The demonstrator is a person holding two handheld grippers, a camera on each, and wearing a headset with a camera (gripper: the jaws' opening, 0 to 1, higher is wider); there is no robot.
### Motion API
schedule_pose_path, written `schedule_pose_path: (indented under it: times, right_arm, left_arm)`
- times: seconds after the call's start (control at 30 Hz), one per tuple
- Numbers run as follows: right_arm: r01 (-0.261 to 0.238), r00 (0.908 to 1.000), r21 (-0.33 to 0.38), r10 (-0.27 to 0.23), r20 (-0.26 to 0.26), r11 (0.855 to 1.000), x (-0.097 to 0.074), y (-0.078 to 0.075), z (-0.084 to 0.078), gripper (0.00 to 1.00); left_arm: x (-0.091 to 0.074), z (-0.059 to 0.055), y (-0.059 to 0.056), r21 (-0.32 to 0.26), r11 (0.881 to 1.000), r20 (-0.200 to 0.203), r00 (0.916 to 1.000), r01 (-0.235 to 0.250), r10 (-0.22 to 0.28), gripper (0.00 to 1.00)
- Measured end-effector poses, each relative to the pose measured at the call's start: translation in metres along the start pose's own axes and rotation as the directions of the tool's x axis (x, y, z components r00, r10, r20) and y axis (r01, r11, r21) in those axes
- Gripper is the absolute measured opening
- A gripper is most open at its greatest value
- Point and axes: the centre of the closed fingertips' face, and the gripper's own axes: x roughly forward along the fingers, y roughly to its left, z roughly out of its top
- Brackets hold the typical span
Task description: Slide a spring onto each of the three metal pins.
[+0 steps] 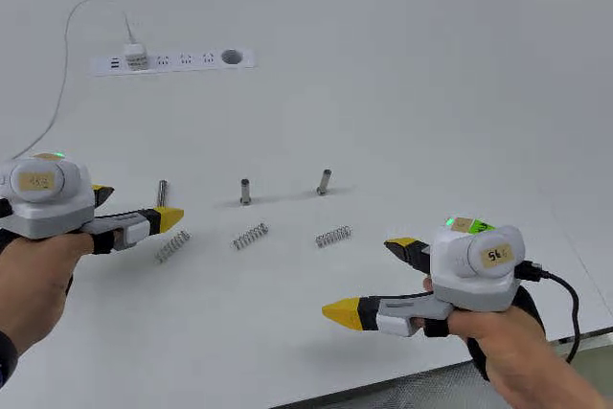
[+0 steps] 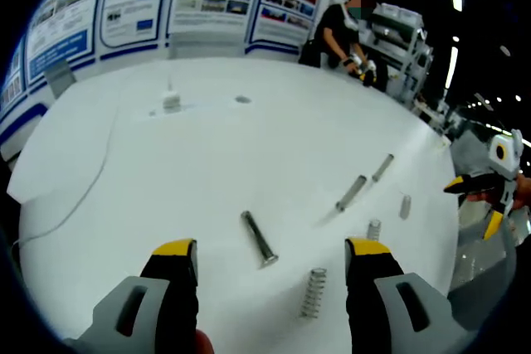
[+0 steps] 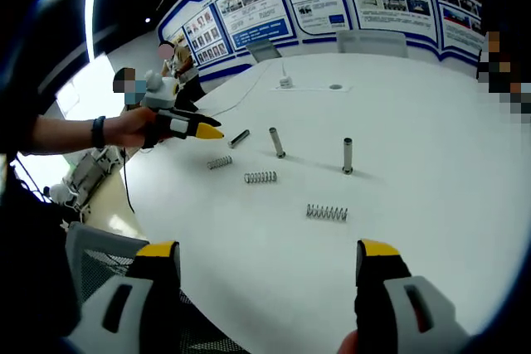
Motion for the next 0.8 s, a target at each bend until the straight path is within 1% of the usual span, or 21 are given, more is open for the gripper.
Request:
schedule_pose_path:
  times: [0.23, 0.37, 0.57, 0.67, 0.8]
  right_arm:
    - [-0.007, 0.9999, 0.006, 0.007, -0.015, 1.000, 0.002, -0.001, -0.007, 0.89]
    - [-0.010, 0.9997, 0.003, 0.010, -0.022, 1.000, 0.004, -0.002, -0.007, 0.89]
    - [-0.011, 0.9998, 0.015, 0.011, -0.016, 1.000, 0.007, -0.004, -0.004, 0.89]
    - [-0.013, 0.9997, 0.017, 0.013, -0.018, 1.000, 0.009, -0.004, -0.004, 0.89]
    - [-0.013, 0.9997, 0.017, 0.013, -0.018, 1.000, 0.009, -0.005, -0.004, 0.89]
  left_arm:
    - [0.017, 0.000, 0.005, -0.019, 1.000, -0.013, 0.9999, -0.007, 0.007, 0.72]
    - [0.022, 0.000, 0.005, -0.020, 1.000, -0.016, 0.9998, -0.011, 0.010, 0.71]
    - [0.030, 0.000, 0.007, -0.020, 1.000, -0.025, 0.9994, -0.024, 0.023, 0.67]
    - [0.035, -0.002, 0.011, -0.025, 0.999, -0.033, 0.9990, -0.030, 0.029, 0.65]
    - [0.037, -0.003, 0.011, -0.025, 0.999, -0.038, 0.9987, -0.036, 0.035, 0.62]
